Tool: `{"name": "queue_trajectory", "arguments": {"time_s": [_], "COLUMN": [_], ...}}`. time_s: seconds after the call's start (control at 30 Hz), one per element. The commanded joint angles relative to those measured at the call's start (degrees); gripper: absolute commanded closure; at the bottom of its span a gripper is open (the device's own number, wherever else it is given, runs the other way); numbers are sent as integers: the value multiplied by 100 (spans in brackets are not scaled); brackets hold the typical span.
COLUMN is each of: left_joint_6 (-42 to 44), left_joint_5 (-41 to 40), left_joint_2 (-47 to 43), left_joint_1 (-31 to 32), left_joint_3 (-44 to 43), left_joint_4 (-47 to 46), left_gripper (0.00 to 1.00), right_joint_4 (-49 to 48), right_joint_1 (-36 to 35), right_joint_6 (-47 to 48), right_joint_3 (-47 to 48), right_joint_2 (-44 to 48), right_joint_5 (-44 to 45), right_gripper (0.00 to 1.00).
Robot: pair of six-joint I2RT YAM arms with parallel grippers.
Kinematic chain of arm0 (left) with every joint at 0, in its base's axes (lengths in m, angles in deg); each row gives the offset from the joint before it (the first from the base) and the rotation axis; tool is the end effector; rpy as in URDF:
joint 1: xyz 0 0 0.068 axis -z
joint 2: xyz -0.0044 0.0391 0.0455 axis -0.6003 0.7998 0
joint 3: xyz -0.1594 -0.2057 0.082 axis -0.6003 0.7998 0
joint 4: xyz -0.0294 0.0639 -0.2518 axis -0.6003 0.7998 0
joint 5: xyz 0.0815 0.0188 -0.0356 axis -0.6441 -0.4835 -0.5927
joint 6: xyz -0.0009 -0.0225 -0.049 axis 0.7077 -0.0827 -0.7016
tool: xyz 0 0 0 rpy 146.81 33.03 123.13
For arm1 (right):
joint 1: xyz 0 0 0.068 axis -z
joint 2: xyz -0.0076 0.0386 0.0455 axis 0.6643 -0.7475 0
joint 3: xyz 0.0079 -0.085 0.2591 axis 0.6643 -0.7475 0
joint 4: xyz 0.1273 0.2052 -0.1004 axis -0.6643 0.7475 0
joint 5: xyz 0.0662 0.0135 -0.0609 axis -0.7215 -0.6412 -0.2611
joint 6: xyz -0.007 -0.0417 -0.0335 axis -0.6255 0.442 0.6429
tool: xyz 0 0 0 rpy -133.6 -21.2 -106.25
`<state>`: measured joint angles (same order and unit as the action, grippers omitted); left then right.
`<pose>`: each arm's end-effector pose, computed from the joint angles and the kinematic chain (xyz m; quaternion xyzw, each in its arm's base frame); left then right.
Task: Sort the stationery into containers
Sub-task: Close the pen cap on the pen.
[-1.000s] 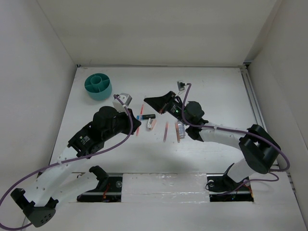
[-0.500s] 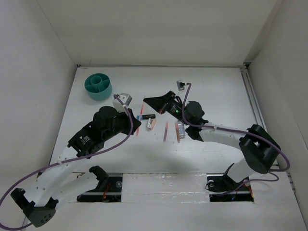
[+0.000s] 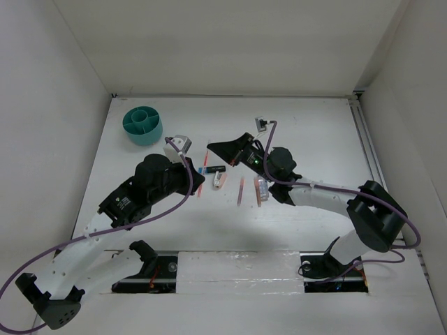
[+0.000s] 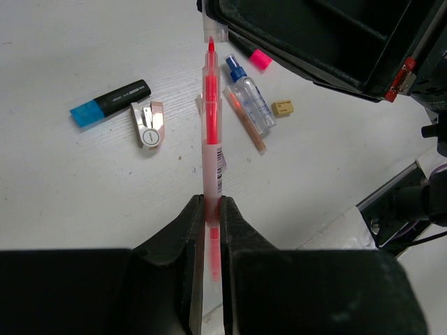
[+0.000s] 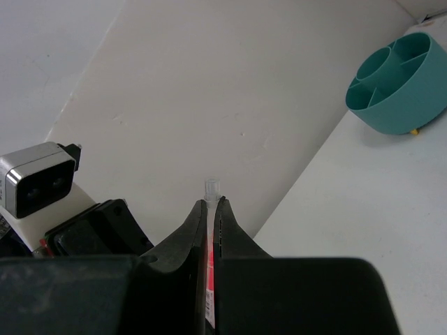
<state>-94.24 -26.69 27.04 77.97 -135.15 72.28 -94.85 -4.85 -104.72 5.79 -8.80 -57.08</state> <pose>0.1291 -0.1148 0.3595 0.1585 0.7922 -0.3176 0.4963 0.2301 0.2503 0.2967 -0.0093 0.5964 0.6561 0.4624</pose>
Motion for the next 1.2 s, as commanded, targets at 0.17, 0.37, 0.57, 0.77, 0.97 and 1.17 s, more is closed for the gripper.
{"name": "queue_trajectory", "arguments": {"time_s": [0.17,0.37,0.57,0.77,0.97,1.17], "left_joint_6": [39,39,-14,-66,-120,-120], "left_joint_5": [-26,-26,-131,-307,-448,-570], "left_joint_2": [-41,-41,-94,-146,-199,-146], "left_joint_1": [-12,-12,-12,-12,-12,-12], "left_joint_3": [21,21,21,21,-31,-84], "left_joint_4": [-163,-163,-163,-163,-58,-58], "left_gripper": [100,100,100,100,100,100], "right_joint_4": [-407,-460,-373,-266,-266,-266], "right_joint_1": [-142,-195,-256,-309,-362,-423], "right_joint_6": [-24,-24,159,362,538,538], "right_joint_3": [178,178,125,72,11,11], "right_joint_2": [91,38,38,38,-23,-138], "right_joint_5": [-83,-30,154,322,436,436], "right_gripper": [100,100,100,100,100,100]}}
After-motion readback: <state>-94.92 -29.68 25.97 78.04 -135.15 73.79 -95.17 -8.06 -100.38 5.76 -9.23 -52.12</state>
